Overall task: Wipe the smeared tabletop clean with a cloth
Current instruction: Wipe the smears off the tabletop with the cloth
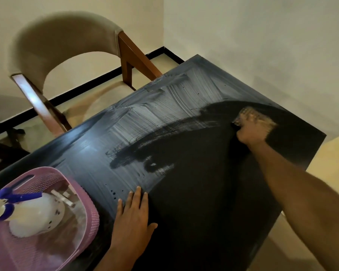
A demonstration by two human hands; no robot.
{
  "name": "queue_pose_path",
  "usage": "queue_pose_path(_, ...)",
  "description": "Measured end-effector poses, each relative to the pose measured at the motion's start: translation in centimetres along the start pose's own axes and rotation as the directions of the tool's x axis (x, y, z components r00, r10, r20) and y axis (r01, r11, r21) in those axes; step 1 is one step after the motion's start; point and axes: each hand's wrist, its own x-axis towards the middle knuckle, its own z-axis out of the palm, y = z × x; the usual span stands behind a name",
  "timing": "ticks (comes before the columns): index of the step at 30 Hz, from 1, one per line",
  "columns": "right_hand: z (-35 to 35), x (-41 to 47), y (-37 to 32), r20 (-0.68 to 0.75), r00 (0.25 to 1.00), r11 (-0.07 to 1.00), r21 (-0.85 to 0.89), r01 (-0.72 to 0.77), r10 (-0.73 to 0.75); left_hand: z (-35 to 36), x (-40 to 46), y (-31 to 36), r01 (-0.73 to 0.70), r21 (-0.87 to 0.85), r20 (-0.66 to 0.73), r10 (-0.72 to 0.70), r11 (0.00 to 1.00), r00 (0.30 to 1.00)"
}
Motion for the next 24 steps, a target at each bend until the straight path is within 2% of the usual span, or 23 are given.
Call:
queue_pose_path(2, 1.1, -2.7, -7.5, -0.017, 0.970, 0.970, -0.033, 0.242, -0.242, 0.0, -0.1, 0.1, 0.006, -0.008, -0.002, -0.006, 1.000, 1.000)
queue_pose_path(3, 1.9, -4.6, -11.4, -0.005, 0.930, 0.930, -0.044, 0.366, -0.366, 0.0, -0.1, 0.1, 0.009, -0.009, -0.001, -0.009, 1.000, 1.000)
queue_pose_path(6, 4.8, -12.0, -21.6, 0.085, 0.735, 0.735, -0.036, 0.677, -0.673, 0.0, -0.3, 0.2, 0.020, 0.002, 0.001, -0.020, 1.000, 1.000)
queue_pose_path(8, 6.2, -16.0, -24.9, 0.174, 0.575, 0.576, -0.051, 0.816, -0.799, -0.2, -0.3, 0.3, 0.023, 0.003, 0.013, -0.023, 1.000, 1.000)
queue_pose_path(9, 6.7, -16.7, -25.1, 0.201, 0.527, 0.526, -0.059, 0.848, -0.826, -0.2, -0.3, 0.3, 0.026, 0.002, 0.018, -0.026, 1.000, 0.999)
queue_pose_path(11, 6.5, -15.4, -23.4, 0.187, 0.499, 0.498, -0.060, 0.865, -0.846, -0.3, -0.3, 0.4, 0.032, 0.005, 0.008, -0.032, 0.999, 0.999)
queue_pose_path(12, 6.0, -13.9, -21.6, 0.149, 0.538, 0.536, -0.053, 0.842, -0.830, -0.4, -0.4, 0.4, 0.031, 0.006, -0.003, -0.031, 1.000, 1.000)
queue_pose_path(13, 5.3, -12.0, -19.3, 0.098, 0.614, 0.614, -0.034, 0.789, -0.783, -0.4, -0.4, 0.5, 0.030, 0.004, -0.011, -0.030, 1.000, 0.999)
queue_pose_path(15, 3.3, -7.7, -12.9, 0.022, 0.800, 0.800, -0.005, 0.600, -0.600, -0.4, -0.5, 0.5, 0.022, -0.001, -0.015, -0.022, 1.000, 1.000)
queue_pose_path(18, 0.5, -2.1, -0.9, -0.018, 0.961, 0.961, -0.023, 0.277, -0.277, -0.3, -0.4, 0.3, 0.024, -0.030, -0.003, -0.024, 0.999, 1.000)
queue_pose_path(21, -0.6, -0.5, 6.4, 0.032, 0.999, 0.999, 0.046, -0.002, 0.001, -0.1, -0.3, 0.0, 0.018, -0.047, 0.005, -0.018, 0.999, 1.000)
queue_pose_path(24, 0.2, -1.0, 3.4, 0.018, 0.998, 0.997, 0.033, -0.068, 0.068, 0.2, -0.2, -0.1, 0.014, -0.048, 0.005, -0.014, 0.999, 1.000)
